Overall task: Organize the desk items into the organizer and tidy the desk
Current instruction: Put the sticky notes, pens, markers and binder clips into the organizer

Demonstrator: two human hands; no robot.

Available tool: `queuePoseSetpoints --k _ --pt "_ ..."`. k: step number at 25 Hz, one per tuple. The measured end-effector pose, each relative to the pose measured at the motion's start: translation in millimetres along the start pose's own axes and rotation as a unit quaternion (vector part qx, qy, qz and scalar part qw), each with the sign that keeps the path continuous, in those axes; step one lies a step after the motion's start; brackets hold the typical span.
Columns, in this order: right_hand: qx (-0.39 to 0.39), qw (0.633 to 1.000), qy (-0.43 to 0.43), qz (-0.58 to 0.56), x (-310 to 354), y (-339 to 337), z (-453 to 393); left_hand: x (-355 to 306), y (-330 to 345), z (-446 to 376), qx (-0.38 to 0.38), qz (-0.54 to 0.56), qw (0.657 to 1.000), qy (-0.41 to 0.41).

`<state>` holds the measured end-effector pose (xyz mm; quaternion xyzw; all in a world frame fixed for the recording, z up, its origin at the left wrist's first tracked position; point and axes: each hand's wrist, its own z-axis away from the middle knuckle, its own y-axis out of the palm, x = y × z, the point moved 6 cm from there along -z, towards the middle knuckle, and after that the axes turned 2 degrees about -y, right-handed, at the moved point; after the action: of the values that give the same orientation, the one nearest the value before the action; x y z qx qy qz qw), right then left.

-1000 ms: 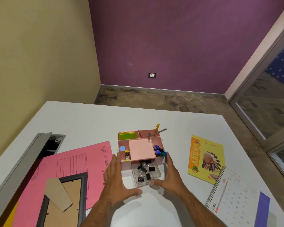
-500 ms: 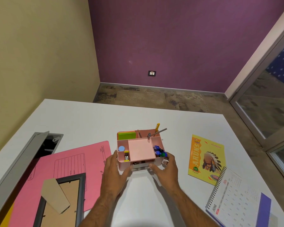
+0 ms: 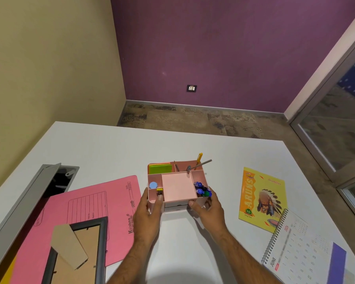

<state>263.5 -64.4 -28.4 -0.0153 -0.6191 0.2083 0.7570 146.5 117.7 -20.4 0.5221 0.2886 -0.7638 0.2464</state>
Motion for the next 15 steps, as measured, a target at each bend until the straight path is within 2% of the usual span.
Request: queuePoseSetpoints --k 6,15 --pt "-0.029 0.997 0.012 -0.074 -4 -3 6 7 4 -10 -0.015 0.048 0.998 -0.033" --pt "-0.033 0.994 -0.002 -0.108 12 -5 -44 -40 18 -67 -0.021 0.038 0.999 -0.018"
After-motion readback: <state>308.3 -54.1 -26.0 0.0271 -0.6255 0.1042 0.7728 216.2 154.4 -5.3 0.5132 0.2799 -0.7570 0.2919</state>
